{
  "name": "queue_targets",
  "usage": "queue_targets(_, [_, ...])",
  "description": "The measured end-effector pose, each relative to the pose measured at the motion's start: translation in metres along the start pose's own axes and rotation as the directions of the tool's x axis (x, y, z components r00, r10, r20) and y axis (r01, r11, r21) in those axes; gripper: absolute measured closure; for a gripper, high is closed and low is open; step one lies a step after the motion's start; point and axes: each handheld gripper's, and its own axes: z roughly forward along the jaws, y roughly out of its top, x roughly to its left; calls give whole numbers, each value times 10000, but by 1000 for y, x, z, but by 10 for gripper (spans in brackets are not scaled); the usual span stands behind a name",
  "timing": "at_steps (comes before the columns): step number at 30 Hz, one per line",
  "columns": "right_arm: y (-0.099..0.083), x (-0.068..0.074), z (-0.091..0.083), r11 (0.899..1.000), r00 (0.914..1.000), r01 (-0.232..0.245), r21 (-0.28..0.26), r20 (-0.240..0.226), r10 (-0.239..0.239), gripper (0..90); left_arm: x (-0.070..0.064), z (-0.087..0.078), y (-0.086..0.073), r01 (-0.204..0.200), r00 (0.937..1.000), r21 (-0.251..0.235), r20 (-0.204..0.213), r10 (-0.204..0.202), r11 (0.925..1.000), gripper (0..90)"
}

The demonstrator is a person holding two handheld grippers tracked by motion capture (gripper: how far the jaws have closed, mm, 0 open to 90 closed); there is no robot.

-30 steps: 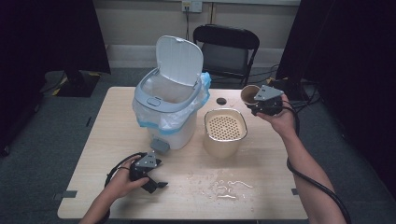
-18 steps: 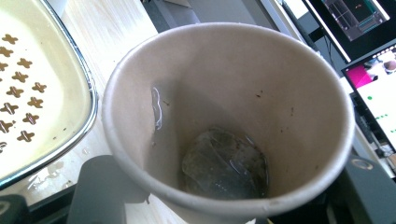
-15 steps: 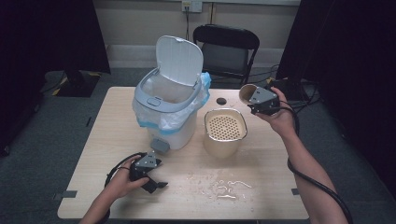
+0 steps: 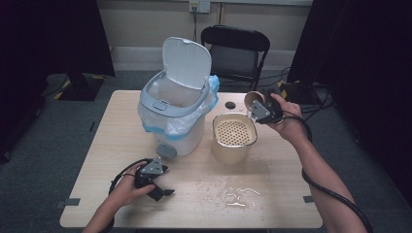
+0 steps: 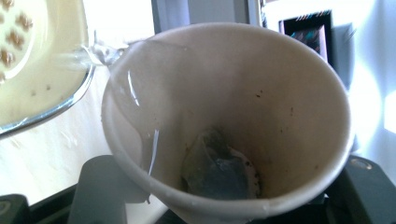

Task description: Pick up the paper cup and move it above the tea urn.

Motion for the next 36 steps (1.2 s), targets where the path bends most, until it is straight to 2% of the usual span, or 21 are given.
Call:
queue_targets(1, [8, 6, -3, 9882, 9874, 1527, 151, 406, -1532, 370, 0, 0, 0, -54, 10000, -71, 35, 54, 10000, 66])
queue_targets(2, [8, 6, -3, 9882, 9874, 1527, 151, 406, -1532, 370, 0, 0, 0, -54, 10000, -71, 35, 54, 10000, 66])
queue_targets(5, [19, 17, -6, 9341, 9266, 3454, 900, 1248, -3547, 372, 0, 1, 0, -44, 10000, -96, 41, 45, 9999, 66])
queue_targets(6, [22, 21, -7, 8806, 8594, 4558, 1295, 1936, -4732, 372, 0, 1, 0, -39, 10000, -119, 46, 40, 9999, 66])
queue_targets(9, [25, 22, -9, 8772, 8516, 4639, 1239, 2104, -4801, 371, 0, 1, 0, -32, 10000, -141, 58, 33, 9999, 66])
queue_targets(10, [26, 21, -9, 8819, 8588, 4555, 1214, 2011, -4713, 371, 0, 1, 0, -42, 10000, -111, 53, 42, 9999, 65])
queue_targets(12, [25, 20, -9, 8712, 8436, 4672, 1507, 2191, -4903, 371, 0, 1, 0, -21, 10000, -142, 61, 22, 9999, 65])
queue_targets(14, [23, 16, -9, 9025, 8788, 4063, 1432, 2091, -4288, 371, 0, 1, 0, -29, 10000, -125, 51, 29, 9999, 66])
queue_targets(15, [23, 14, -10, 9035, 8787, 4024, 1478, 2145, -4264, 370, 0, 1, 0, -31, 10000, -111, 44, 32, 9999, 66])
queue_targets(16, [22, 13, -11, 9249, 9036, 3530, 1412, 2051, -3761, 370, 0, 1, 0, -26, 10000, -135, 51, 27, 9999, 65])
queue_targets(18, [21, 11, -13, 9426, 9230, 3102, 1237, 1983, -3298, 368, 0, 1, 0, -35, 10000, -140, 56, 36, 9999, 66])
queue_targets(21, [17, 2, -12, 9904, 9899, 1236, 620, 619, -1274, 365, 0, 1, 0, -31, 10000, -144, 57, 32, 9999, 65])
queue_targets(22, [17, 2, -12, 9904, 9899, 1236, 620, 619, -1274, 365, 0, 1, 0, -12, 10000, -130, 32, 12, 9999, 65])
queue_targets(24, [13, -1, -10, 9988, 9995, -257, 409, -173, 265, 364, 0, 1, 0, -37, 10000, -141, 57, 38, 9999, 65])
queue_targets(26, [9, -3, -8, 9916, 9907, -1184, 515, -608, 1215, 364, 0, 0, 0, -60, 10000, -66, 41, 61, 10000, 66])
queue_targets(27, [4, -6, -7, 9625, 9553, -2702, 257, -1178, 2713, 364, 0, 0, 0, -64, 10000, -66, 41, 65, 10000, 65])
queue_targets(28, [2, -7, -7, 9423, 9329, -3337, 274, -1341, 3342, 364, 0, 0, 0, -59, 10000, -73, 38, 59, 10000, 65])
queue_targets(30, [1, -8, -7, 9303, 9195, -3659, 258, -1444, 3656, 364, 0, 1, 0, -43, 10000, -136, 61, 44, 9999, 65])
queue_targets(31, [-1, -11, -6, 8999, 8821, -4355, 238, -1881, 4319, 364, 0, 1, 0, -39, 10000, -142, 57, 39, 9999, 65])
queue_targets(35, [-3, -13, -4, 8779, 8540, -4783, 237, -2203, 4713, 363, 0, 0, 0, -59, 10000, -73, 38, 59, 10000, 65])
queue_targets(36, [-4, -13, -3, 8553, 8265, -5172, 310, -2414, 5086, 363, 0, 0, 0, -60, 10000, -71, 44, 60, 10000, 66])
